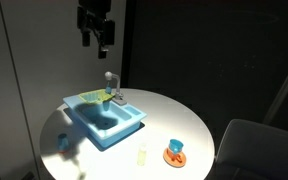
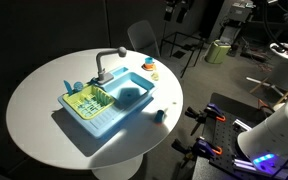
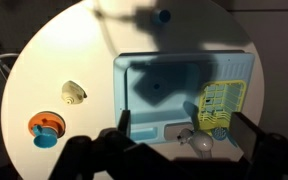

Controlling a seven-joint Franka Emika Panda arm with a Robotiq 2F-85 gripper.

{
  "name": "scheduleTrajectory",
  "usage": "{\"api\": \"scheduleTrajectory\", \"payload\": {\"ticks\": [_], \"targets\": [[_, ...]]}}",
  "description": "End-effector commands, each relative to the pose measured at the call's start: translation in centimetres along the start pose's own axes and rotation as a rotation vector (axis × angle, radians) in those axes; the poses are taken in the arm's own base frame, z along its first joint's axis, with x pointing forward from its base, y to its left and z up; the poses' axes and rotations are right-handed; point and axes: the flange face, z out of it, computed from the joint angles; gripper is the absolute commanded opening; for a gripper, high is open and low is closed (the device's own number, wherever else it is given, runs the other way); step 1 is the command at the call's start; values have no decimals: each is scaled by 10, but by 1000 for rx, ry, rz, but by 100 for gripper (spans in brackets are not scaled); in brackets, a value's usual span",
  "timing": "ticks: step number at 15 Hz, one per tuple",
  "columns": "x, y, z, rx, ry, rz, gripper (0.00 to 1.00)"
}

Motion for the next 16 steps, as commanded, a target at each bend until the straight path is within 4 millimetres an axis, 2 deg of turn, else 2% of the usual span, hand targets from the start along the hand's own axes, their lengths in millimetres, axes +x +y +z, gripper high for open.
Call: {"api": "scheduleTrajectory", "payload": {"ticks": [1,5,8,16], "targets": [[14,5,12,-36,4,-21,100],[21,10,40,-71,-33,-53,100],[19,7,64,-90,-86,-94,100],[-13,-27,127,-126,-171,-194,100]]}}
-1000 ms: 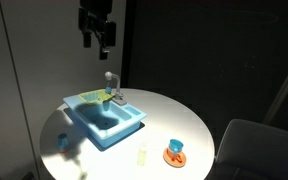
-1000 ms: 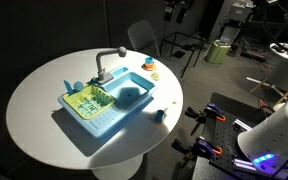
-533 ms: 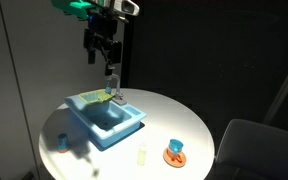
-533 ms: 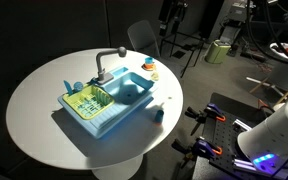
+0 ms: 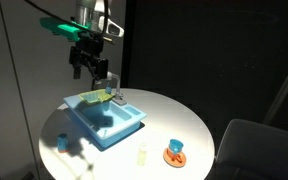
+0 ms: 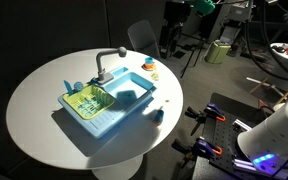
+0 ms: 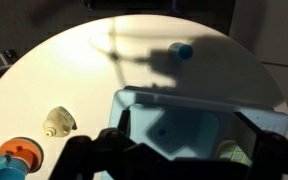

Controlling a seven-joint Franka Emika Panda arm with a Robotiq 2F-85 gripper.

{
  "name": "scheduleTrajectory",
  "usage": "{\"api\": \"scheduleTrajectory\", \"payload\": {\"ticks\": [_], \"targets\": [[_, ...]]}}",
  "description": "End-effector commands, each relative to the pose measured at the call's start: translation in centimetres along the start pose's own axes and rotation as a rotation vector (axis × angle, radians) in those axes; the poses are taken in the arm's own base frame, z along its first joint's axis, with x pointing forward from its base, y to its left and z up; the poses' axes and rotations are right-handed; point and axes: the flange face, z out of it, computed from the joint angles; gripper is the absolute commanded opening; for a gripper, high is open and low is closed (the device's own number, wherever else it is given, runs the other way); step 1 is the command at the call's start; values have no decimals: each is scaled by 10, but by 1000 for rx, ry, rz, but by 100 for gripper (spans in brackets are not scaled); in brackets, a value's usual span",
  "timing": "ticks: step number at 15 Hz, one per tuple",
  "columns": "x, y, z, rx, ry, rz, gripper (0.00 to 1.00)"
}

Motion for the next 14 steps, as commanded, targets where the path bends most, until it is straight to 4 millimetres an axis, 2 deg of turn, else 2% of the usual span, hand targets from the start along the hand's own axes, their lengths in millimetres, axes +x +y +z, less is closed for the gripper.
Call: {"api": "scheduleTrajectory", "payload": {"ticks": [1,6,14], "targets": [[-10,-18,28,-25,4,-40,100],[-15,-32,74,-40,32,-51,100],[-29,-25,156,-114,67,-127,100]]}}
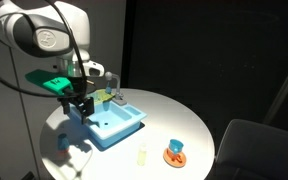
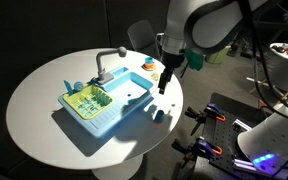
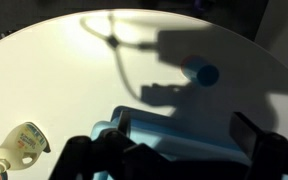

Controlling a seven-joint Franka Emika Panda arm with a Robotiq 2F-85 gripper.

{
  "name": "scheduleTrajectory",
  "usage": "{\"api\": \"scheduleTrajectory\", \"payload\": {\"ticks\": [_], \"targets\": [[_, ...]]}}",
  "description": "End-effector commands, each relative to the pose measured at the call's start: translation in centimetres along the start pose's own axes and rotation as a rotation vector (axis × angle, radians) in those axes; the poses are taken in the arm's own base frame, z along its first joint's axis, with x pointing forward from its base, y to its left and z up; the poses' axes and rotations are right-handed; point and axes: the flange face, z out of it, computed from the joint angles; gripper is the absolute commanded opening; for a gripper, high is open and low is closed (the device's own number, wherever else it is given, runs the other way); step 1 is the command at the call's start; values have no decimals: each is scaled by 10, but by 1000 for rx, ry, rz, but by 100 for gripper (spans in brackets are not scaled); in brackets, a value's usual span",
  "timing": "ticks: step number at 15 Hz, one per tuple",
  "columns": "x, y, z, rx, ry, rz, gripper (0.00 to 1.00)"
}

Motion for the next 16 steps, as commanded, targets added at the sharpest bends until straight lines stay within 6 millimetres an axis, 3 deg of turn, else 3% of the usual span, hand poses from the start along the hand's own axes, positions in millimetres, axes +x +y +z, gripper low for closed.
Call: {"api": "scheduleTrajectory", "payload": {"ticks": [1,6,16], "targets": [[-10,-5,29,-35,9,-38,100],[-23,-19,55,-56,-10,-106,100],[-25,-45,63,-67,-31,-187,100]]}}
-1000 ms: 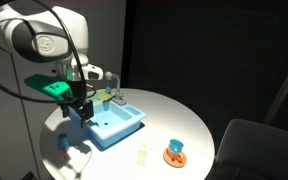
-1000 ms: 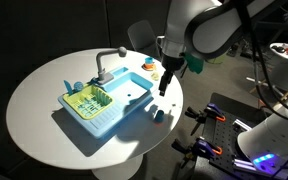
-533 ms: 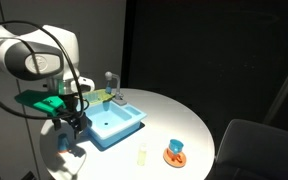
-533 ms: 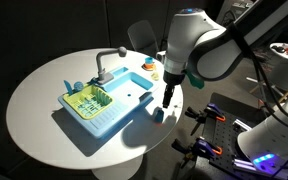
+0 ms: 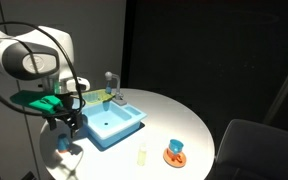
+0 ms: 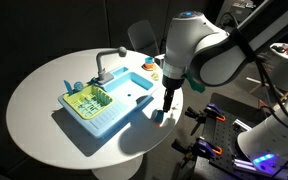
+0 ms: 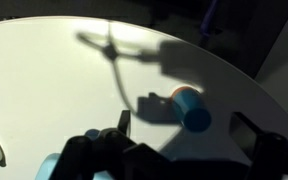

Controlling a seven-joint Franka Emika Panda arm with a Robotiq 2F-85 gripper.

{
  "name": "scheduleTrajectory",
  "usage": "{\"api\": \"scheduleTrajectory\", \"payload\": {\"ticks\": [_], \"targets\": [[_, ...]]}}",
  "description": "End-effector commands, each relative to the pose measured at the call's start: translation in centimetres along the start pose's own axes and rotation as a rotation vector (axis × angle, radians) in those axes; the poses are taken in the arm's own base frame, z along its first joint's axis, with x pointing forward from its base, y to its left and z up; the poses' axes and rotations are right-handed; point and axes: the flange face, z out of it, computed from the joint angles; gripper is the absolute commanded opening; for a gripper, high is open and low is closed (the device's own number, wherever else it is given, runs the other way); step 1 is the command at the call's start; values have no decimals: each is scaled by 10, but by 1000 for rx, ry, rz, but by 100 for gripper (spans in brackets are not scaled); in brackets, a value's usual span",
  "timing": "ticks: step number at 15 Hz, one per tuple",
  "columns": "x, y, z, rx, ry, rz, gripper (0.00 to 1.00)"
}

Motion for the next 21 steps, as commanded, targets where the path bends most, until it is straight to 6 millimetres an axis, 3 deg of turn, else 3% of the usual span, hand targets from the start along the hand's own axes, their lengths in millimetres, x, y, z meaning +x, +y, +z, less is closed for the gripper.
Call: {"api": "scheduleTrajectory", "payload": {"ticks": [1,5,15,21], "targets": [[1,-13,5,-11,-5,-28,100],[1,-21,17,-6,-28,-49,100],[14,-7,42,-23,8,-83,100],[19,-11,53,-26,23,-110,100]]}}
